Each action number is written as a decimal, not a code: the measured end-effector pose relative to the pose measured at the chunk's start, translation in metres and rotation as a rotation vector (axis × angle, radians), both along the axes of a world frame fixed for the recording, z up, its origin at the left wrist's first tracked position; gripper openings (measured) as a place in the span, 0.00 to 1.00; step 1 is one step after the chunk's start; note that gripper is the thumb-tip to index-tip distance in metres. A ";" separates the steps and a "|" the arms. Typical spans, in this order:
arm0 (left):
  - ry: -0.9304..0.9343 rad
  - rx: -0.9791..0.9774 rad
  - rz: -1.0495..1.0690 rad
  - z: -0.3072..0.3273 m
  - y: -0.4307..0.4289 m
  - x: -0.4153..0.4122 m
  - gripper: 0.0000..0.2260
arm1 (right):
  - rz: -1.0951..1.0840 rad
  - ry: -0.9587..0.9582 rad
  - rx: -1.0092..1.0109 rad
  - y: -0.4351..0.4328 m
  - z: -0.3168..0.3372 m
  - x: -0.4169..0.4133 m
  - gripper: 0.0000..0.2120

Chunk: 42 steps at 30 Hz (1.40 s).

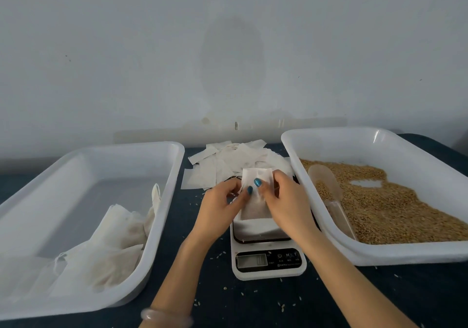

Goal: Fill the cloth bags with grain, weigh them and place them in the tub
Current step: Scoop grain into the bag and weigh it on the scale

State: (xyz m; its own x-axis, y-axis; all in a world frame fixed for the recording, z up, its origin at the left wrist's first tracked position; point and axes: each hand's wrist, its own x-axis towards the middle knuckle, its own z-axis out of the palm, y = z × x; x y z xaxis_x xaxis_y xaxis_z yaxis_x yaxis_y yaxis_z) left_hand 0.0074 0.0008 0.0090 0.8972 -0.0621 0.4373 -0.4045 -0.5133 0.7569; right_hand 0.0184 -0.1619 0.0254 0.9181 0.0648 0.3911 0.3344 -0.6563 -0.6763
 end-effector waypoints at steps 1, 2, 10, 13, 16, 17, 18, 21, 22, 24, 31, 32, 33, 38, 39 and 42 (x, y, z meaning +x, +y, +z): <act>0.024 0.053 0.025 -0.005 0.001 0.002 0.11 | 0.001 0.020 -0.013 0.000 -0.006 0.001 0.16; 0.045 0.107 0.050 -0.010 0.003 0.005 0.10 | 0.011 0.043 -0.034 0.000 -0.012 0.003 0.14; 0.120 -0.009 0.050 -0.017 0.006 0.010 0.09 | 0.201 0.043 0.130 -0.011 -0.042 0.009 0.17; 0.192 -0.140 0.037 -0.020 0.007 0.014 0.16 | 0.253 0.030 0.294 -0.016 -0.049 0.012 0.22; 0.182 -0.214 0.049 -0.028 0.009 0.012 0.21 | 0.250 0.035 0.421 -0.028 -0.056 0.013 0.28; 0.175 -0.228 0.048 -0.029 0.010 0.010 0.22 | 0.244 0.042 0.451 -0.032 -0.057 0.013 0.29; 0.169 -0.237 0.047 -0.030 0.010 0.010 0.23 | 0.243 0.053 0.471 -0.035 -0.058 0.012 0.29; 0.142 -0.235 0.048 -0.029 0.012 0.008 0.26 | 0.248 0.072 0.502 -0.039 -0.059 0.011 0.30; 0.133 -0.236 0.045 -0.029 0.011 0.008 0.27 | 0.249 0.070 0.497 -0.039 -0.059 0.010 0.29; 0.120 -0.240 0.033 -0.030 0.010 0.006 0.26 | 0.258 0.074 0.492 -0.040 -0.060 0.009 0.28; 0.106 -0.203 0.034 -0.034 0.009 0.006 0.21 | 0.249 0.040 0.424 -0.039 -0.061 0.008 0.24; 0.105 -0.198 0.035 -0.034 0.010 0.006 0.21 | 0.248 0.037 0.420 -0.039 -0.061 0.008 0.24; 0.104 -0.195 0.035 -0.034 0.010 0.006 0.21 | 0.250 0.033 0.420 -0.039 -0.061 0.008 0.24; 0.103 -0.187 0.034 -0.033 0.010 0.006 0.21 | 0.248 0.014 0.426 -0.038 -0.062 0.009 0.23; 0.107 -0.179 0.037 -0.033 0.010 0.006 0.21 | 0.248 0.013 0.427 -0.039 -0.062 0.009 0.23; 0.117 -0.137 0.068 -0.031 0.009 0.004 0.18 | 0.248 0.008 0.413 -0.039 -0.062 0.009 0.23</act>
State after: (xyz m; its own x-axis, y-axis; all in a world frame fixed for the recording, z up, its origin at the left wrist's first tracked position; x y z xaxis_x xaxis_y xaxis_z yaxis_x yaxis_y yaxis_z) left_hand 0.0116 0.0097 -0.0215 0.9424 0.0536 0.3302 -0.2776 -0.4254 0.8614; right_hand 0.0277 -0.2007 -0.0370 0.8977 0.1229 0.4230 0.4405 -0.2335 -0.8669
